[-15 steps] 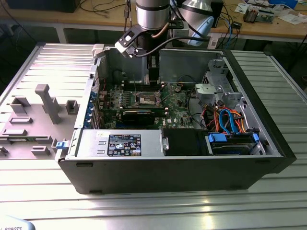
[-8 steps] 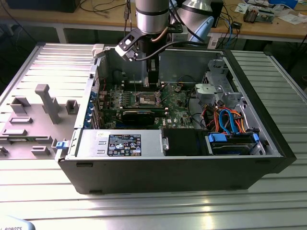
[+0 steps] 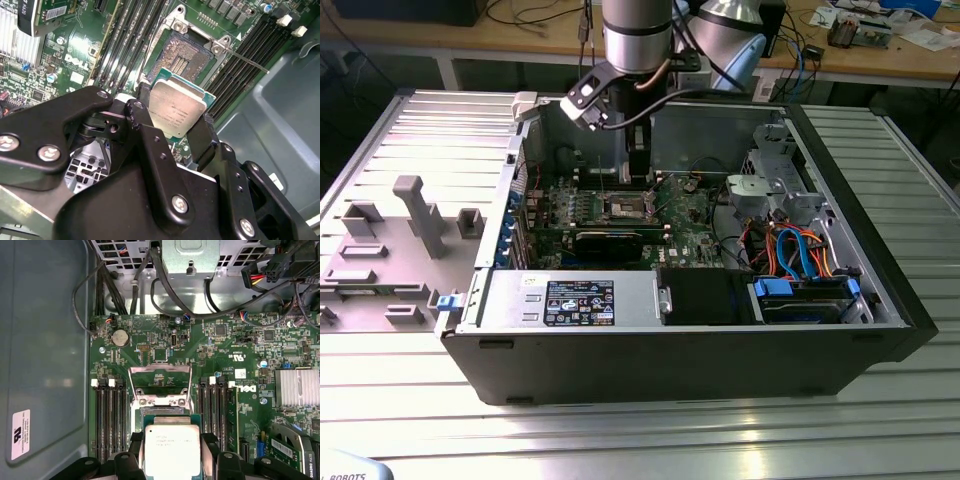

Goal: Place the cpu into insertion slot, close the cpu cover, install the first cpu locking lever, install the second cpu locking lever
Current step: 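Place the cpu into insertion slot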

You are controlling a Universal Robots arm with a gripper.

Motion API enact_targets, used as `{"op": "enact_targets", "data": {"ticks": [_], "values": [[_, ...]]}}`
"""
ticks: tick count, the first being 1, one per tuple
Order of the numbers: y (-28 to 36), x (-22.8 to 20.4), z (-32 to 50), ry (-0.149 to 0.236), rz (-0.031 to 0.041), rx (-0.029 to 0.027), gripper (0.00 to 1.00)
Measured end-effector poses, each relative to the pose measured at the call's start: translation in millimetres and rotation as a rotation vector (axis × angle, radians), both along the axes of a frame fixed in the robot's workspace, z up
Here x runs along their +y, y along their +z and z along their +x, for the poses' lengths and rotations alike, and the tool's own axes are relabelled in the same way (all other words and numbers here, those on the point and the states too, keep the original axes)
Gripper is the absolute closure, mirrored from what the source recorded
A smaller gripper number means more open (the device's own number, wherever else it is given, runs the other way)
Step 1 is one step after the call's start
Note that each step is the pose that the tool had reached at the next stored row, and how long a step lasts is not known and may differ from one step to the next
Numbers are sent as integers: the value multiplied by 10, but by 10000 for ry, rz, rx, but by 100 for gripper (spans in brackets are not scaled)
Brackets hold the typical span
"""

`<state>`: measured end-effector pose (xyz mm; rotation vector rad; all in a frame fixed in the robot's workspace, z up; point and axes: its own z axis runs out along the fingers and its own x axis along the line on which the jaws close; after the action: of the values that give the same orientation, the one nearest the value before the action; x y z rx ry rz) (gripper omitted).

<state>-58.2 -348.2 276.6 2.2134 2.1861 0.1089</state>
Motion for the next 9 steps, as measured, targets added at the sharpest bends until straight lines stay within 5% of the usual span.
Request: {"op": "enact_targets", "data": {"ticks": [9], "values": [[-20, 0, 0, 0, -1, 0, 46]]}}
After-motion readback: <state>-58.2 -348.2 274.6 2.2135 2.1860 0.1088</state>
